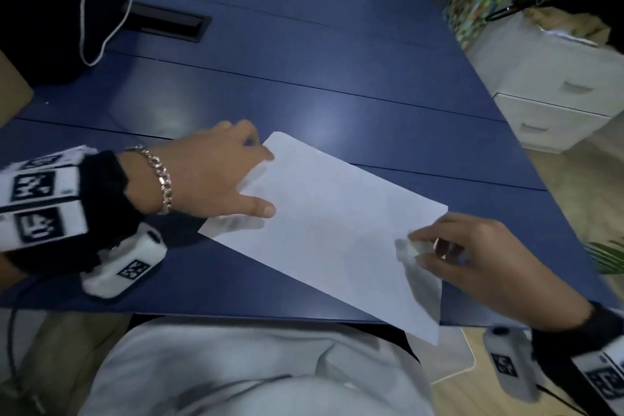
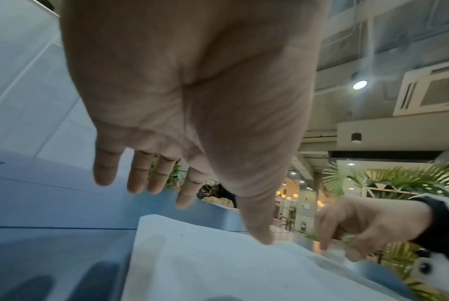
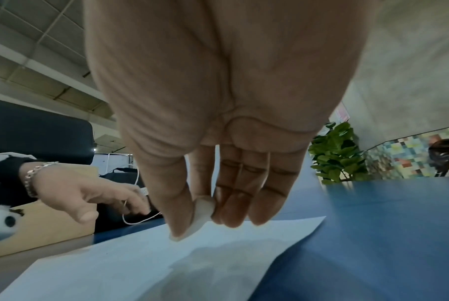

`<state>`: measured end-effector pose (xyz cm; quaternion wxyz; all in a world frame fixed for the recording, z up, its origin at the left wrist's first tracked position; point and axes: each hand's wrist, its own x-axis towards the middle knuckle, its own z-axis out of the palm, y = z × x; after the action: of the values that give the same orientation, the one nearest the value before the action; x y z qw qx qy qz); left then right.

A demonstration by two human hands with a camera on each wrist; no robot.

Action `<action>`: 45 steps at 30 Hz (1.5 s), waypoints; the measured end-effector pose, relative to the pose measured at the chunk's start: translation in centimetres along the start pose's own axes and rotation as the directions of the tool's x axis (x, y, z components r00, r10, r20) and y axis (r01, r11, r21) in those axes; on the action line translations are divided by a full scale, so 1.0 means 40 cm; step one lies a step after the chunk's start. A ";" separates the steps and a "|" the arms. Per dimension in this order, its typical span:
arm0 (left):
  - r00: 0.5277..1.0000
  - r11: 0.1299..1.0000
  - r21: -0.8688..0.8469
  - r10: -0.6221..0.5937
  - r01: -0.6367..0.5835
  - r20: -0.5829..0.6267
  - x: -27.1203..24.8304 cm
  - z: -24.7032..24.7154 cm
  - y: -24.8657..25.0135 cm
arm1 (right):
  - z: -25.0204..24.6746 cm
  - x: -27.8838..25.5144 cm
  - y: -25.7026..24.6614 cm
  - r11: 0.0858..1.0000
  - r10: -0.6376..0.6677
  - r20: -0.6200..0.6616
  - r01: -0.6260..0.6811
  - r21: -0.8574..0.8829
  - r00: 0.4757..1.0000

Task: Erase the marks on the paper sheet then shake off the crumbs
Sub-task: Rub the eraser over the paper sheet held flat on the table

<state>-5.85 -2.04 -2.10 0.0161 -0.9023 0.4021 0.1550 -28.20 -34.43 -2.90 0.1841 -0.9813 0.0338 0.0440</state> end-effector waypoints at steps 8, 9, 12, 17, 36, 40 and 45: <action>0.983 0.997 0.055 0.041 -0.052 0.180 -0.054 0.035 0.047 | 0.052 -0.046 -0.045 0.999 -0.004 0.046 0.007 -0.053 0.999; 0.981 0.997 0.059 0.038 -0.050 0.189 -0.039 0.038 0.043 | 0.057 -0.050 -0.056 0.999 -0.014 0.057 0.017 -0.052 0.998; 0.972 0.996 0.081 0.027 -0.047 0.235 0.002 0.044 0.033 | 0.069 -0.058 -0.081 0.997 -0.035 0.095 0.041 -0.069 0.995; 0.982 0.999 0.027 0.025 -0.031 0.189 0.021 0.054 0.043 | 0.047 -0.043 -0.115 0.996 -0.048 0.148 0.059 -0.071 0.988; 0.959 0.999 0.035 -0.008 -0.002 0.284 0.064 0.080 0.084 | 0.082 0.206 -0.251 0.943 -0.261 0.241 0.300 -0.143 0.935; 0.961 0.999 0.040 -0.002 -0.009 0.277 0.066 0.086 0.084 | 0.064 0.255 -0.208 0.958 -0.186 0.147 0.213 -0.191 0.971; 0.962 0.998 0.062 -0.007 -0.010 0.271 0.068 0.086 0.084 | 0.083 0.221 -0.233 0.946 -0.261 0.168 0.286 -0.149 0.951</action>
<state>-7.50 -5.74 -5.85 0.0994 -0.8713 0.4013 0.2644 -18.89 -24.99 -3.51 0.1052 -0.9828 -0.1205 0.0922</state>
